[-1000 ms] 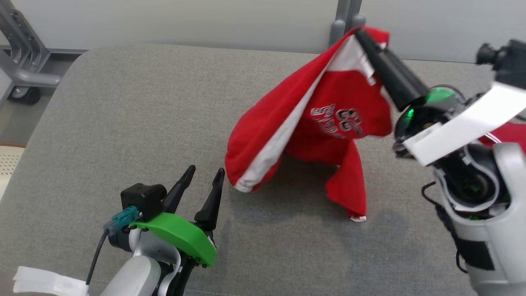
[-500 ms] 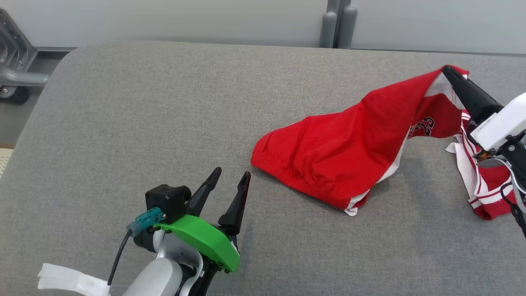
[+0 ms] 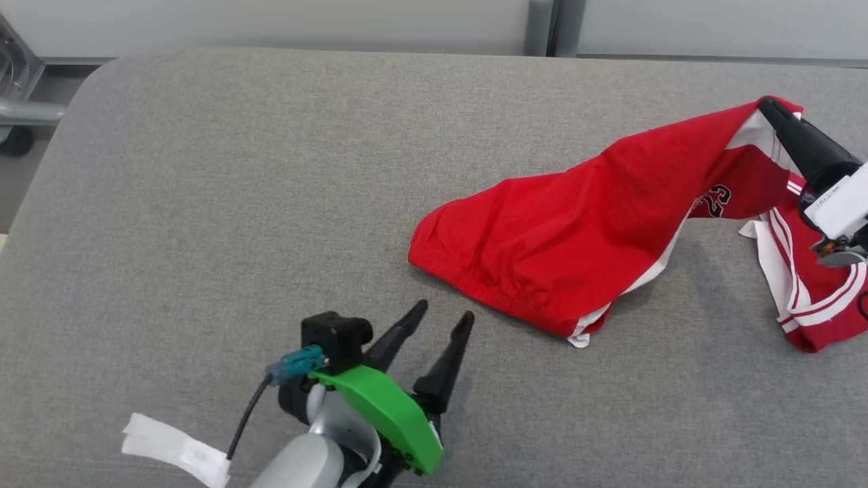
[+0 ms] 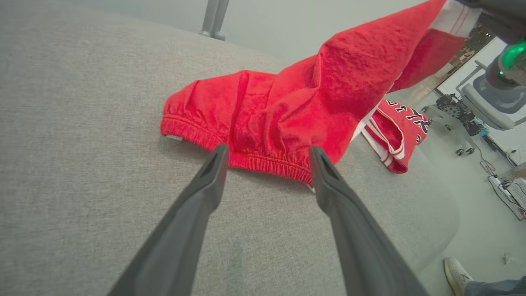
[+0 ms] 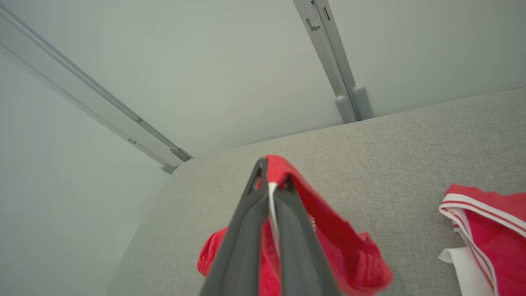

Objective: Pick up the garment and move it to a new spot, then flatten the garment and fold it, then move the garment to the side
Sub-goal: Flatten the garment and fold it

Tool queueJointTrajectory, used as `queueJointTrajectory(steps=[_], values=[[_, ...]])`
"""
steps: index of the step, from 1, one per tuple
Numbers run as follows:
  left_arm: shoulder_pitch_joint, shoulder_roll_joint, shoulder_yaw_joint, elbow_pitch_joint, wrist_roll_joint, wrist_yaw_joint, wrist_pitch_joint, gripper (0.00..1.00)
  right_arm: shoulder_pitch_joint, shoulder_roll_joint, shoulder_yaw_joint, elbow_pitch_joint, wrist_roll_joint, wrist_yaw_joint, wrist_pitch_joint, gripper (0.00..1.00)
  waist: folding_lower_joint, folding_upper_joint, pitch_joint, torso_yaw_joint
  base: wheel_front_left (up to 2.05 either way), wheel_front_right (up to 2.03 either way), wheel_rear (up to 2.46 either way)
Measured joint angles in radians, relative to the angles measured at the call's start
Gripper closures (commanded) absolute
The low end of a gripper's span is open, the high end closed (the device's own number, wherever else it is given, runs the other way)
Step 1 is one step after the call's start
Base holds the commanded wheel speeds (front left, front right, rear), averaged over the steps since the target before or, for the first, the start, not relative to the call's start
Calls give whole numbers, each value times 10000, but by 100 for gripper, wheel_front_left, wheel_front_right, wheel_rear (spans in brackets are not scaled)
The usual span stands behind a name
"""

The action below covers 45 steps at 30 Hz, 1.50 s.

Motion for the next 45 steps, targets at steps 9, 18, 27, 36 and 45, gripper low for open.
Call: queueJointTrajectory(steps=[9,18,27,36,45], values=[[-19,-424,-748,364,-941,-416,729,0,0,-773,278,-46,-1292,23,-84,100,0,0,443,-3,0,0,0],[-199,-479,-874,1204,-2441,-606,1172,0,-14,-213,926,-79,-1423,357,-483,100,0,0,885,-377,0,0,0],[-1219,-474,-1164,1396,-3166,-606,1072,0,-225,17,1195,-42,-1657,621,-1024,100,0,0,1299,-1125,0,0,0],[-1936,-476,-1626,1942,-3689,-462,936,0,-227,249,1358,213,-1787,844,-1361,100,1,0,1624,-1694,0,0,0],[-2240,-476,-2038,2546,-3754,-247,874,0,-229,253,1367,384,-1808,974,-1616,100,1,0,1718,-1787,0,0,0]])
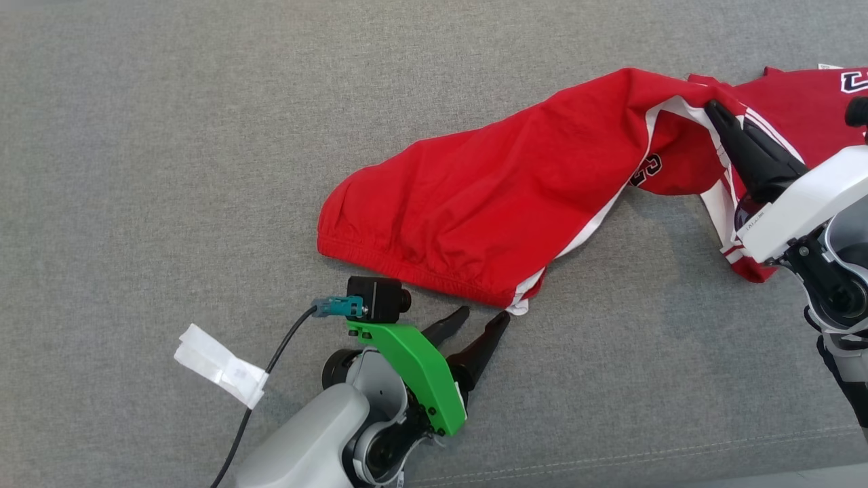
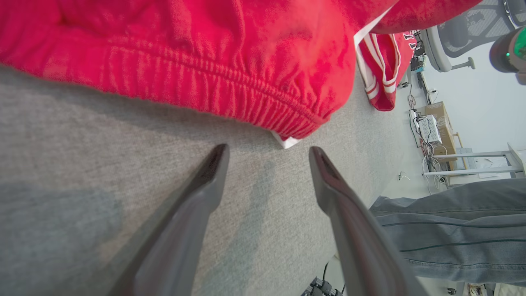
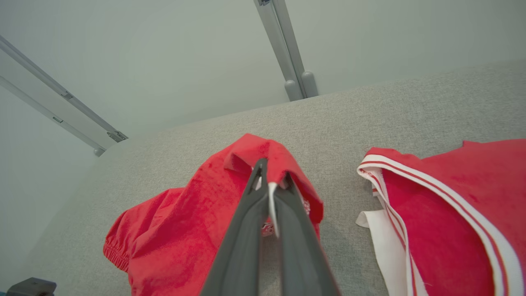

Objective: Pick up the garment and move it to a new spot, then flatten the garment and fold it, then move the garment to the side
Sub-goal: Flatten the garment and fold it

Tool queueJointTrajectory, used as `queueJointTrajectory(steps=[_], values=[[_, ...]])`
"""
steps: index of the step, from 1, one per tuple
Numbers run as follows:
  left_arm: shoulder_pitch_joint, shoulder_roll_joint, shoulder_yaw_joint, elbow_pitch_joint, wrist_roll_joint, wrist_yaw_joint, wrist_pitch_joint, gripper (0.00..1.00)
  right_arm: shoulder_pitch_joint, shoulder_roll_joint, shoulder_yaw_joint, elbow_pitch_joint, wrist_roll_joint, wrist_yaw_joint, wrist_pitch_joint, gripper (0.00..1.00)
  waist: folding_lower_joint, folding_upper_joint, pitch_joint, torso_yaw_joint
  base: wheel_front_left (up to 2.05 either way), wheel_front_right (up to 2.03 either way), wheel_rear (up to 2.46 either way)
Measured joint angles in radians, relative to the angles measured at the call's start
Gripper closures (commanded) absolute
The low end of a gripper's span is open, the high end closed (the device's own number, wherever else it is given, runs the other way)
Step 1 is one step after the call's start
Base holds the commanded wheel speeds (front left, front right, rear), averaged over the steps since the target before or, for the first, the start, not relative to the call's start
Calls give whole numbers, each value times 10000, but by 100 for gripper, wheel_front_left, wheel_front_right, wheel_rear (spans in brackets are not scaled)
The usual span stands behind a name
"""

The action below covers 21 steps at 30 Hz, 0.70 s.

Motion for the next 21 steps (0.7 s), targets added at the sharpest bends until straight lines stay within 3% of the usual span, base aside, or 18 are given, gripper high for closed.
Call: queueJointTrajectory(steps=[18,19,20,21], values=[[-848,0,-736,92,-819,86,-828,2,-245,73,151,240,-82,173,-151,100,0,0,174,-168,0,0,0],[-899,0,-761,107,-844,86,-872,18,-262,75,151,257,-84,174,-151,100,0,0,179,-174,0,0,0],[-956,0,-794,134,-861,86,-924,41,-283,79,155,274,-84,174,-153,100,0,0,184,-180,0,0,0],[-988,0,-809,148,-924,84,-966,53,-301,79,155,288,-84,176,-161,100,0,-1,188,-184,0,0,0]])
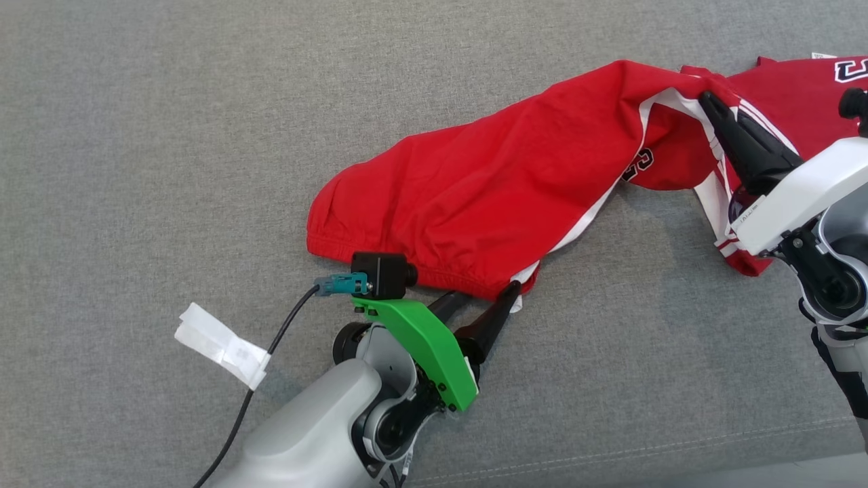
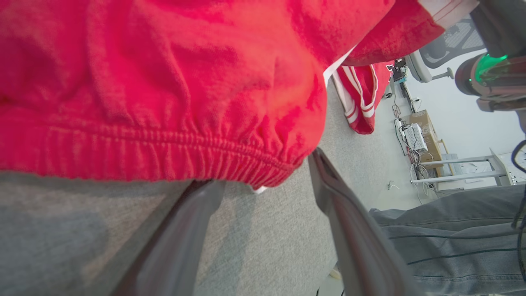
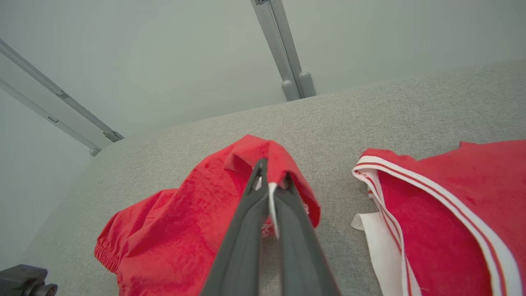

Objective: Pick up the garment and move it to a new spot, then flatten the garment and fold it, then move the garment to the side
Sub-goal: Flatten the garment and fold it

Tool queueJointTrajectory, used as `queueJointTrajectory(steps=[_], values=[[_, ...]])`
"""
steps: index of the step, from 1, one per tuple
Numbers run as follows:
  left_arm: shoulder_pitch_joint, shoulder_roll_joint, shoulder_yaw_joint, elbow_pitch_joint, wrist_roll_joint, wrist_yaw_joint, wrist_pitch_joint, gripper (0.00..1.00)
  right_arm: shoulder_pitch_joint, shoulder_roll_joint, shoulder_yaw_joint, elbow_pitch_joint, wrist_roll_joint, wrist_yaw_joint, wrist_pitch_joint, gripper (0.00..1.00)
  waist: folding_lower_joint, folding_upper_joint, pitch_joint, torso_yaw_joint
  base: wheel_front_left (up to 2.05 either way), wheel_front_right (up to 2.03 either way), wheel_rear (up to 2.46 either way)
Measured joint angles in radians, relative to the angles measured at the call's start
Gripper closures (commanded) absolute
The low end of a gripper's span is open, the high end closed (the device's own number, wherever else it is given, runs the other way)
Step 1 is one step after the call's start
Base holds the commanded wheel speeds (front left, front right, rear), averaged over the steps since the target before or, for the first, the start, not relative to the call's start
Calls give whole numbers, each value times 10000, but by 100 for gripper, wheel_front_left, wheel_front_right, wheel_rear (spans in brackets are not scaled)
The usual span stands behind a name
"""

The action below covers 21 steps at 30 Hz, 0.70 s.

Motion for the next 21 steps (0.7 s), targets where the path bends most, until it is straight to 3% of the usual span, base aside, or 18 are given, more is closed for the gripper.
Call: queueJointTrajectory(steps=[1,2,6,13,20,21], values=[[-24,0,-35,19,-104,-4,-36,60,-21,2,4,23,0,15,-23,100,0,0,2,-4,0,0,0],[-42,0,-81,38,-207,-8,-61,100,-52,6,8,46,0,29,-71,100,0,0,4,-7,0,0,0],[-146,0,-370,86,-290,-117,-31,100,-86,12,-25,82,0,77,-81,100,0,0,6,8,0,0,0],[-567,213,-416,-125,-332,-723,782,100,-29,-10,-205,-96,40,130,-347,100,0,0,-40,239,0,0,0],[-1196,2314,263,-1411,-1020,-1237,2025,100,364,272,-44,-608,579,566,-422,100,0,0,-336,508,0,0,0],[-1439,2901,585,-1856,-1292,-1239,2435,100,366,401,-56,-855,805,642,-479,100,0,0,-482,555,0,0,0]])
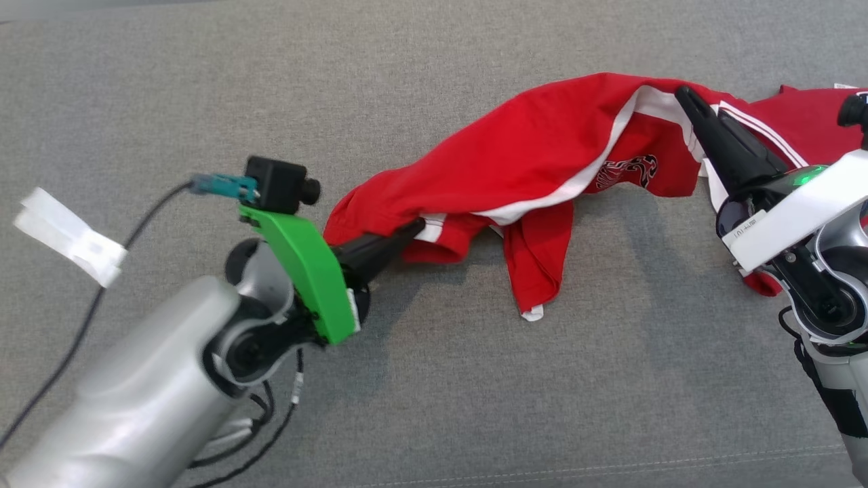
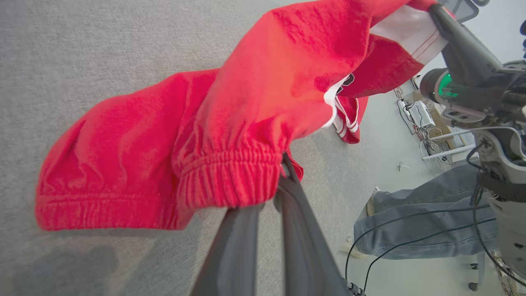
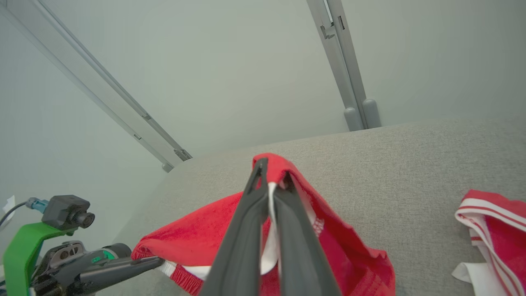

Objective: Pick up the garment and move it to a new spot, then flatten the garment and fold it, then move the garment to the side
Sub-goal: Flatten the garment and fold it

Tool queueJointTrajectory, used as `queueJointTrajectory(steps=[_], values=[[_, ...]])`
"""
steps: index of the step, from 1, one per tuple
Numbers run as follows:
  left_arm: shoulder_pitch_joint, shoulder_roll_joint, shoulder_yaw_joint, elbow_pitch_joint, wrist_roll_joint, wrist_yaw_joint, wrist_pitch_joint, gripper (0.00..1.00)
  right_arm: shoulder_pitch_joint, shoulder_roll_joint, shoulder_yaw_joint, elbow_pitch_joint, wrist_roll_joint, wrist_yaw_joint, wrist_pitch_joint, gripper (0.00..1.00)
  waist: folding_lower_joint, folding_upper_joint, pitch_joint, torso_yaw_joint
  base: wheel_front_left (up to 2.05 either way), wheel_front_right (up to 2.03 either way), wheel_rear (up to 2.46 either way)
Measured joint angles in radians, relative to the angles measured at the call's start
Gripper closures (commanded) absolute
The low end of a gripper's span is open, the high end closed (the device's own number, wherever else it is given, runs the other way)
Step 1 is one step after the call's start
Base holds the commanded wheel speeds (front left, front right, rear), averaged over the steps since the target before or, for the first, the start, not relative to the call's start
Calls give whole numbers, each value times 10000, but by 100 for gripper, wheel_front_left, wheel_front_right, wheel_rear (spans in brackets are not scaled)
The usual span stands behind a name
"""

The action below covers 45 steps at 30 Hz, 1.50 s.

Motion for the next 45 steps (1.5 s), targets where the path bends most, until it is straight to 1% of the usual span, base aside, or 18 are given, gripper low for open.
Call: queueJointTrajectory(steps=[2,3,6,8,12,15,18,22,26,28,30,33,35,38,40,43,45], values=[[-282,602,169,-376,-393,-15,600,100,4,136,-81,-217,305,59,-54,100,-1,0,-160,38,0,0,0],[-282,602,169,-376,-393,-15,600,100,4,136,-81,-217,305,59,-54,100,-1,0,-160,38,0,0,0],[-545,1384,414,-792,-1060,-15,1540,100,7,316,-171,-560,734,69,-81,100,-1,0,-417,74,0,0,0],[-692,1820,571,-1026,-1549,-15,2148,100,7,487,-238,-792,1070,148,-82,100,-1,0,-592,81,0,0,0],[-953,2663,683,-1814,-2303,-98,3321,100,17,729,-280,-1350,1639,151,-79,100,-1,0,-925,31,0,0,0],[-1060,3193,729,-2360,-2828,-98,4084,100,215,715,-439,-1778,1918,148,-2,100,-1,0,-1129,-67,0,0,0],[-1209,3712,924,-2821,-3273,-81,4681,100,436,548,-533,-2113,2286,150,219,100,-1,0,-1277,-200,0,0,0],[-1728,4318,1444,-3285,-4027,270,5358,100,483,280,-1227,-2560,2721,36,355,100,-1,0,-1424,-370,0,0,0],[-2262,4884,1751,-3325,-4487,819,6013,100,464,77,-1603,-2560,3365,-328,838,100,-1,0,-1436,-486,0,0,0],[-2312,4982,1735,-3185,-4734,1120,6355,100,435,107,-1488,-2460,3737,-506,1151,100,-1,0,-1399,-497,0,0,0],[-2309,4976,1659,-3035,-4884,1459,6569,100,364,29,-1156,-2305,3726,-757,1586,100,-1,0,-1270,-501,0,0,0],[-2201,4869,1641,-2784,-5233,1630,6558,100,361,58,-794,-1906,3710,-1045,1848,100,-1,0,-1064,-505,0,0,0],[-1947,4677,1561,-2642,-5296,1676,6510,100,361,157,-585,-1645,3684,-1198,1919,100,-1,0,-887,-513,0,0,0],[-1447,4224,1198,-2431,-5300,1733,6374,100,355,332,-278,-1313,3484,-1289,1998,100,-1,0,-574,-530,0,0,0],[-1170,4069,865,-2353,-5246,1760,6374,100,313,562,-29,-1137,3388,-1290,1996,100,-1,0,-339,-550,0,0,0],[-1094,4161,533,-2096,-4694,1774,6378,100,29,918,247,-903,3137,-1292,1927,100,-1,0,31,-610,0,0,0],[-1133,4353,508,-1918,-4291,1776,6334,100,-235,1095,364,-838,2918,-1292,1781,100,-1,0,287,-671,0,0,0]])
